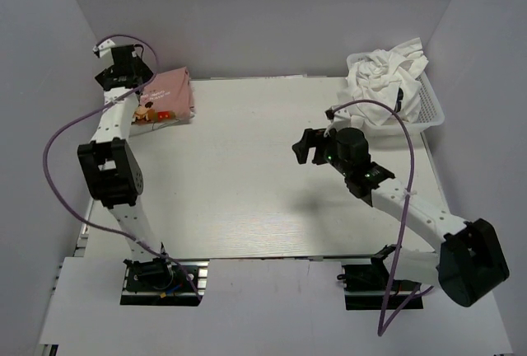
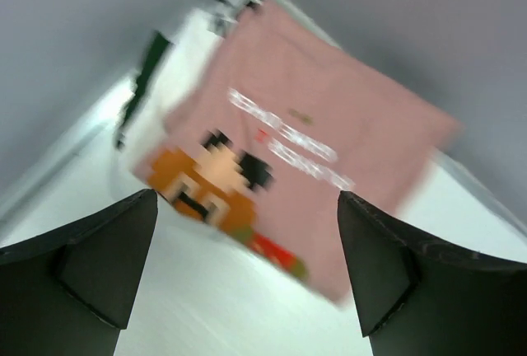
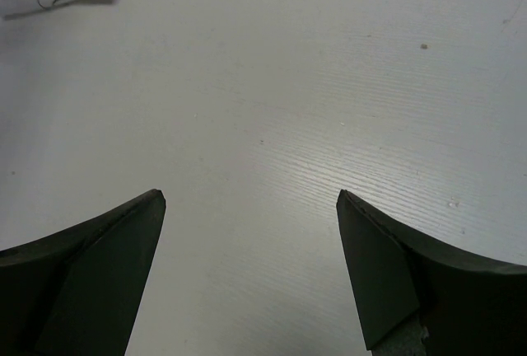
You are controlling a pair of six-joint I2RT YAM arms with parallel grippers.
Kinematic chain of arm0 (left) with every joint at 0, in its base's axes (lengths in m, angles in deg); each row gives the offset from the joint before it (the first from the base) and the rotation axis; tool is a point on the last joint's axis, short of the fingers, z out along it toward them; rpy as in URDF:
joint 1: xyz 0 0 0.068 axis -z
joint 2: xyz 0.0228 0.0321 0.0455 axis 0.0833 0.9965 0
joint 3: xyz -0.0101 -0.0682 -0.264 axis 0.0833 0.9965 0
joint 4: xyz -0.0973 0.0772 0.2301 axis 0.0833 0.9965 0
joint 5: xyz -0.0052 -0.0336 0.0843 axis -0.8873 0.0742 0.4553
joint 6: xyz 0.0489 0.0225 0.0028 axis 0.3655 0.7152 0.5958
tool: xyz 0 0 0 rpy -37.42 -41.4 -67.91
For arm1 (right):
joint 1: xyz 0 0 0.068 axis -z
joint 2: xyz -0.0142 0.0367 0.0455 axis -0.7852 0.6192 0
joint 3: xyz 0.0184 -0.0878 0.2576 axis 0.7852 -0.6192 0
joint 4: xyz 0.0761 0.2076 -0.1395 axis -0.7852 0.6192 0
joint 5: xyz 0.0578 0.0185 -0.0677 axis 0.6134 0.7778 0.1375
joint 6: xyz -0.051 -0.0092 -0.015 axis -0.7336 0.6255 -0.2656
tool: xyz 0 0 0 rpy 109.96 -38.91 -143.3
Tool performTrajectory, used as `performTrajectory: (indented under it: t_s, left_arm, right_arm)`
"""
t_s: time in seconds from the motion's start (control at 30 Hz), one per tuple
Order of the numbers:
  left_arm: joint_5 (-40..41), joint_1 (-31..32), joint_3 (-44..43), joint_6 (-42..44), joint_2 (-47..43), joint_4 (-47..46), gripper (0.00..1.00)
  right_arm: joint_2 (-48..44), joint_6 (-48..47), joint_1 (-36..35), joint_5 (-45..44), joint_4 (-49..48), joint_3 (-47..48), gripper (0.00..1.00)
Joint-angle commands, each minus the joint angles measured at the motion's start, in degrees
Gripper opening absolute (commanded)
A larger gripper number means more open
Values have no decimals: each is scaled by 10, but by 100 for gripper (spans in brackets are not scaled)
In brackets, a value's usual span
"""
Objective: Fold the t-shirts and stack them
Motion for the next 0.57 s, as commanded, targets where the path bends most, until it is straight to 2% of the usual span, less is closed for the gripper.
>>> performTrajectory:
  t_s: [0.0,0.07,0.1,0.13,0.17,0.2,0.3,0.4,0.53]
  left_arm:
    - [-165,5,63,-74,-93,76,100]
    - [-247,29,192,-97,-177,34,100]
    - [-294,45,250,-97,-213,-42,100]
    - [-306,84,367,-107,-252,-82,100]
    - [-322,104,421,-116,-328,-116,100]
    - [-322,122,507,-124,-364,-153,100]
    - [-326,177,635,-124,-487,-169,100]
    - [-308,195,717,-137,-591,-149,100]
    - [-264,201,736,-130,-668,-99,100]
  right_arm:
    - [-39,48,1,5,-12,-39,90]
    - [-73,71,1,13,-11,-71,90]
    - [-81,77,2,11,-11,-85,90]
    - [-108,77,1,5,-6,-89,90]
    - [-117,84,1,-22,7,-103,90]
    - [-124,93,1,-43,17,-115,90]
    - [-150,115,2,-92,61,-127,90]
    - [-165,143,-1,-122,72,-150,90]
    - [-173,127,1,-106,31,-175,90]
